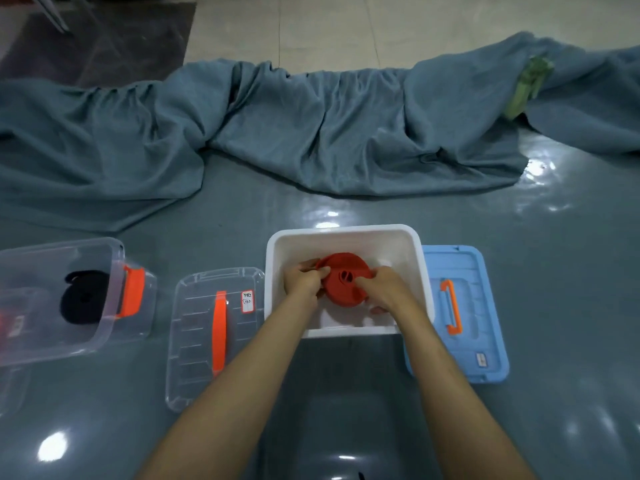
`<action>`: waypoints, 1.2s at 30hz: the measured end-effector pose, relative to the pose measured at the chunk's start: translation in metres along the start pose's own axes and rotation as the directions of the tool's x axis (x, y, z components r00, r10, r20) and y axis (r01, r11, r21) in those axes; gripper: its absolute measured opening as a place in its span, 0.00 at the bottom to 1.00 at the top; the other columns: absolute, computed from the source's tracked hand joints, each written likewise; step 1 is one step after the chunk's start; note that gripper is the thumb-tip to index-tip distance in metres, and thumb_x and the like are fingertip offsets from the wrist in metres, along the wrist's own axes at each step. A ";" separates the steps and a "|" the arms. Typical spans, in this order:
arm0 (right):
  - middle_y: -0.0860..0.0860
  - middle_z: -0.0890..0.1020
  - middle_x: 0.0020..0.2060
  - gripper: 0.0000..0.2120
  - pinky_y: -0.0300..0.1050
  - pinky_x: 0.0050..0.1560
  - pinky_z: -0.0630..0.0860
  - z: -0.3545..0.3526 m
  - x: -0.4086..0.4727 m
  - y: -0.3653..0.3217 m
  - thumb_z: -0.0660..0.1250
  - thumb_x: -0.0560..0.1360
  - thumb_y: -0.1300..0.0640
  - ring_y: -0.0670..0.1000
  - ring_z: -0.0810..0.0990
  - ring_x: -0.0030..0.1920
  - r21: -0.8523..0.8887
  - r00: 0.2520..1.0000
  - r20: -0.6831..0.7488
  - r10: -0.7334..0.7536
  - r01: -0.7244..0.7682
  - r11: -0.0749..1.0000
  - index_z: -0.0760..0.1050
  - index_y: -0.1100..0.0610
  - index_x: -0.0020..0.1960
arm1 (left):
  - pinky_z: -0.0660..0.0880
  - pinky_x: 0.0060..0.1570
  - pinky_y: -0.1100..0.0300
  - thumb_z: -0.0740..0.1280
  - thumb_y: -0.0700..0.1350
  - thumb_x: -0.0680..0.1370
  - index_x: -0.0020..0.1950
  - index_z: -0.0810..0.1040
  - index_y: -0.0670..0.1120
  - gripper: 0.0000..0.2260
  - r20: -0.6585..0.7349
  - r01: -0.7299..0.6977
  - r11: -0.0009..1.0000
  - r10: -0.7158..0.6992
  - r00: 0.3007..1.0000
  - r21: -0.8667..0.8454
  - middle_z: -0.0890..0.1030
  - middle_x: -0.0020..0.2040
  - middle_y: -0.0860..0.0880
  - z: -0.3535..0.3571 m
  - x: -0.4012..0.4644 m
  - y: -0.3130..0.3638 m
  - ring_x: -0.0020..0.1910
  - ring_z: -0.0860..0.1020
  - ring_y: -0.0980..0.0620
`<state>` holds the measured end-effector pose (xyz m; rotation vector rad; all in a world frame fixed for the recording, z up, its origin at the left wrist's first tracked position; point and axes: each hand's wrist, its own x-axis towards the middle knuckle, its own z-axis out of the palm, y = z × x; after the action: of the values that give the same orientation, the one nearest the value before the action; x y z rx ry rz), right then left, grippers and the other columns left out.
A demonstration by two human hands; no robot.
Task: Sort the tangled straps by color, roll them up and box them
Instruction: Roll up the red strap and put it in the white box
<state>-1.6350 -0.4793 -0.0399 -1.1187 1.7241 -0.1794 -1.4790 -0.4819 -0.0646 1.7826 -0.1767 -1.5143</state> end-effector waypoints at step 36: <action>0.70 0.84 0.48 0.09 0.59 0.51 0.77 -0.060 -0.066 0.174 0.66 0.82 0.62 0.71 0.82 0.50 0.141 0.700 -0.707 0.098 0.004 0.990 0.81 0.67 0.50 | 0.35 0.81 0.53 0.57 0.58 0.87 0.85 0.38 0.46 0.36 0.475 -0.501 -0.146 0.615 0.629 0.853 0.37 0.85 0.48 -0.153 -0.130 -0.088 0.86 0.40 0.48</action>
<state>-1.7834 -0.3557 -0.0697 -0.9554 2.3820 -0.7777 -1.4119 -0.2777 -0.0195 2.0905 -2.0993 -0.4403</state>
